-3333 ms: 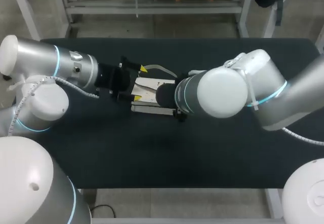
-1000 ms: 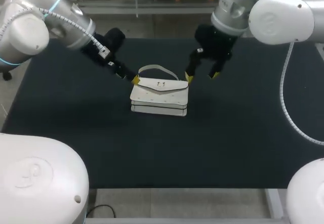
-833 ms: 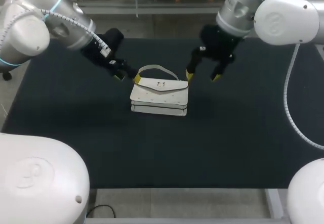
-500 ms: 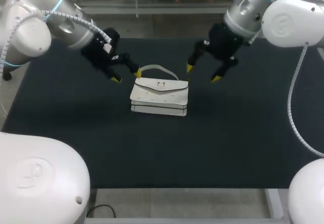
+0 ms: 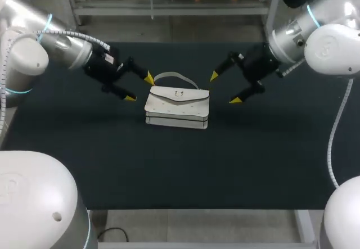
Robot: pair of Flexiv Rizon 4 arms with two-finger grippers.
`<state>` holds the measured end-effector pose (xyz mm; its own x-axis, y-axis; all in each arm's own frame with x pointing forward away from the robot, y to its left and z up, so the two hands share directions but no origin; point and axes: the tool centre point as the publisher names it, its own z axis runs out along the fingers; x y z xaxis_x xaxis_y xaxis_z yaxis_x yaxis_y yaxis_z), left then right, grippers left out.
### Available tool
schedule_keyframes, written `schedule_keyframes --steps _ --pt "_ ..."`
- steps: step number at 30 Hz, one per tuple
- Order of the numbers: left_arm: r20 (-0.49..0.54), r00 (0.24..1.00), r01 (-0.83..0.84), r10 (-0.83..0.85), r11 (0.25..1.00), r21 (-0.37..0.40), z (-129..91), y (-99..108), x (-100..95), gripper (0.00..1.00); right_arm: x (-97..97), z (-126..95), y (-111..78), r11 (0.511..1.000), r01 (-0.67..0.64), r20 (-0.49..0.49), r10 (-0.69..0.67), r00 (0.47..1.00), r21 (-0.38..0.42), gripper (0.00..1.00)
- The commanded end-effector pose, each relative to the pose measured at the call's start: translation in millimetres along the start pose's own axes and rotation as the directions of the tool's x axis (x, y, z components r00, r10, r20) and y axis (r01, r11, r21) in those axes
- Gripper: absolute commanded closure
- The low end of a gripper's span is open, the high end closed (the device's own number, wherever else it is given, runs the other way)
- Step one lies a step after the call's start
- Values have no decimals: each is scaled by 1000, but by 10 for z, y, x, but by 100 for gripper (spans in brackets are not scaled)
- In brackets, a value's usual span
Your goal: Pick up the bag, open it, inspect its contents, close it, and place it on the opposite side
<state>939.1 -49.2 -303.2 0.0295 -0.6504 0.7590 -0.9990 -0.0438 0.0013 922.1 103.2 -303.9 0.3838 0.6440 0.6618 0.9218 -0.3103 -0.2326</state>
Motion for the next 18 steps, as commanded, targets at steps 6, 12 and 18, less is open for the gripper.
schedule_keyframes --steps 6,12,18 --pt "-175 984 9 -19 998 -56 239 -223 -156 0 -22 201 90 998 -21 -79 26 997 60 4" --pt "-218 976 -12 1 999 -52 320 -297 -192 0 -10 307 110 996 -30 -74 36 997 79 21" --pt "-230 973 -24 11 998 -52 392 -345 -174 4 -68 395 169 993 -43 -80 52 995 107 27"
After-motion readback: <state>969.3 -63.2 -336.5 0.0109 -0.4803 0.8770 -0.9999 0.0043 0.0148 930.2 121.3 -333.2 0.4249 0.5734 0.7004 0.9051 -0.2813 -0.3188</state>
